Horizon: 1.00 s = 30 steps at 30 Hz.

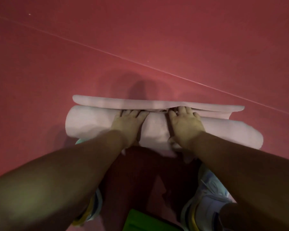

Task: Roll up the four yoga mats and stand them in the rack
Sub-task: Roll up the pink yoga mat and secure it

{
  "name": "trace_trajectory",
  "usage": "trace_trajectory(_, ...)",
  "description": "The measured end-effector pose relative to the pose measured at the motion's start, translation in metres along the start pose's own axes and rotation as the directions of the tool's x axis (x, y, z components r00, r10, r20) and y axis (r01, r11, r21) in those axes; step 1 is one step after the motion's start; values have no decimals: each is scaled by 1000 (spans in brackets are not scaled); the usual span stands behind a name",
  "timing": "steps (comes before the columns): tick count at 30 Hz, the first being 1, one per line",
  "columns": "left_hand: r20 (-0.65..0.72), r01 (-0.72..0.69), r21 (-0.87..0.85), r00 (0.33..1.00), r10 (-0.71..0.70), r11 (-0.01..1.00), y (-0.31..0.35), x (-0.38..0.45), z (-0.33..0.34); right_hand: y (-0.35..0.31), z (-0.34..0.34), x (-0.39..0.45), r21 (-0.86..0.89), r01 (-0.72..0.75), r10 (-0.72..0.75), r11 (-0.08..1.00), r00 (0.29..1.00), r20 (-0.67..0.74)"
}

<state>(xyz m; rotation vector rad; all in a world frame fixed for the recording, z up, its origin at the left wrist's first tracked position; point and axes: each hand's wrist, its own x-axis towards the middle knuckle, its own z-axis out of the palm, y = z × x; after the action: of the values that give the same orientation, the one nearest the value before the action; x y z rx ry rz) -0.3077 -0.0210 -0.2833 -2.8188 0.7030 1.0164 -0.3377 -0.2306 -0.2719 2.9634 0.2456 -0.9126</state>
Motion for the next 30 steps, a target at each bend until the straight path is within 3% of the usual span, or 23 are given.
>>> trace_trajectory(3, 101, -59, -54, 993, 64, 997, -13, 25, -22, 8, -1, -1, 64, 38, -36, 997, 999, -31)
trace_trajectory(7, 177, -80, -78, 980, 93, 994, -17, 41, -40, 6, -1, 6, 3, 58, -58, 998, 986, 158)
trace_trajectory(12, 86, -80, 35, 993, 77, 996, -14, 27, -24, 2, -8, 20, -21, 34, -30, 999, 987, 155)
trace_trajectory(16, -25, 6, 100, 1000, -3, 995, -3, 19, -16, 17, -33, 39, 58, 53, -66, 997, 963, 262)
trace_trajectory(20, -88, 24, 55, 996, -19, 998, -1, 26, -13, 21, -29, 37, -18, 83, -81, 996, 990, 118)
trace_trajectory(22, -90, -37, -39, 995, 34, 999, -10, 34, -18, 26, -24, 33, -84, 137, -141, 987, 989, -40)
trace_trajectory(24, -71, -64, -155, 996, 53, 986, -16, 42, -32, 35, -29, 35, -67, 96, -102, 993, 990, -95)
trace_trajectory(27, -26, -38, -84, 999, 36, 996, -16, 50, -52, 45, -40, 49, 92, -104, 92, 990, 988, 123)
trace_trajectory(30, -63, -30, 150, 997, 40, 988, -11, 49, -55, 38, -42, 56, 101, -59, 37, 993, 977, 209)
